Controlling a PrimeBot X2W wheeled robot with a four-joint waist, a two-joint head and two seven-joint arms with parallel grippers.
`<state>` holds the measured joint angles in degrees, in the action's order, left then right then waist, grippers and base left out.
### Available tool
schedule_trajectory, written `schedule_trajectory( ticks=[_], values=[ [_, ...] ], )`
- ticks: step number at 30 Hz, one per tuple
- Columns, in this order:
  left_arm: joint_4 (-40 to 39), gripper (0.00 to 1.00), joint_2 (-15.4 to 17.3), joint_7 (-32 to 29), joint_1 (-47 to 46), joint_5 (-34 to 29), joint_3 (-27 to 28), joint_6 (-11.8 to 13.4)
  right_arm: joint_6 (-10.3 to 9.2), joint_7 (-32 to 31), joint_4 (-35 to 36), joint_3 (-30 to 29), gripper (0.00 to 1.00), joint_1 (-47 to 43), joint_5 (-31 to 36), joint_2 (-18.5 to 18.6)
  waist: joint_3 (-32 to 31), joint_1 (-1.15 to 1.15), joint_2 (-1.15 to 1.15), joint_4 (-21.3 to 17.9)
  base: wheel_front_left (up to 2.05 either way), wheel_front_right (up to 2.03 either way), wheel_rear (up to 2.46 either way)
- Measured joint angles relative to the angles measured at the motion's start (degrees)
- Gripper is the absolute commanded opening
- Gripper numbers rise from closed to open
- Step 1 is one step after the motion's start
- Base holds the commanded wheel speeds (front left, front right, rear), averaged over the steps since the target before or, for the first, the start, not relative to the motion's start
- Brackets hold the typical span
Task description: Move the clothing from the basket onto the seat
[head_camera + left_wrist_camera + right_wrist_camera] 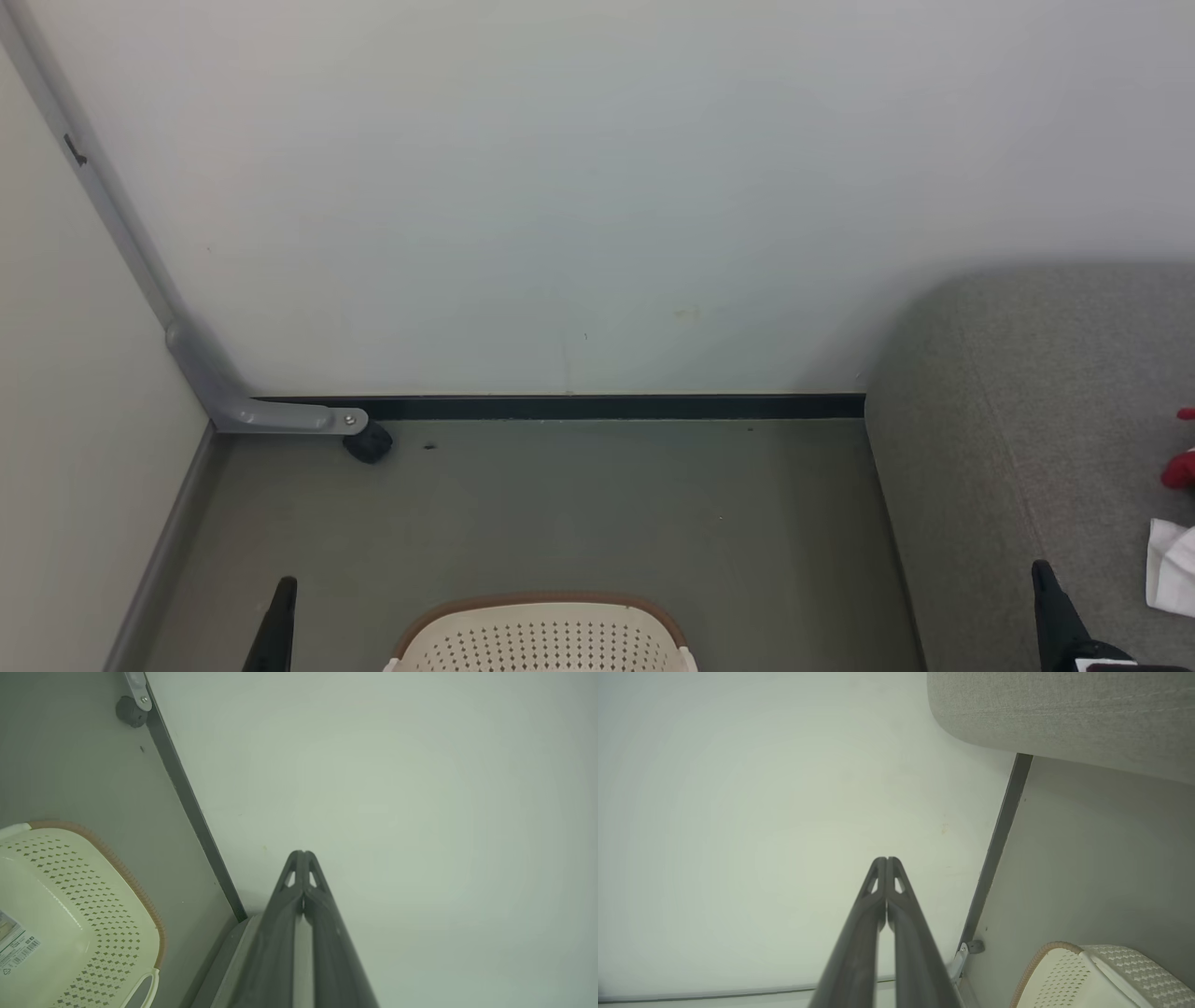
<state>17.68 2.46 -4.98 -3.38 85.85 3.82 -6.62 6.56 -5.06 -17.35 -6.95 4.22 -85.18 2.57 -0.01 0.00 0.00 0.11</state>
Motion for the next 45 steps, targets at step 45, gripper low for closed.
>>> schedule_trajectory(
  ticks=[45],
  values=[
    [-0.22, 0.00, -0.19, -1.49, -0.92, 5.84, 1.10, -0.45, 0.08, -1.43, 0.00, -0.94, 0.00, 0.24, -6.15, -0.10, 0.12, 0.00, 0.00, -0.11, 0.00, 0.00, 0.00]
  ],
)
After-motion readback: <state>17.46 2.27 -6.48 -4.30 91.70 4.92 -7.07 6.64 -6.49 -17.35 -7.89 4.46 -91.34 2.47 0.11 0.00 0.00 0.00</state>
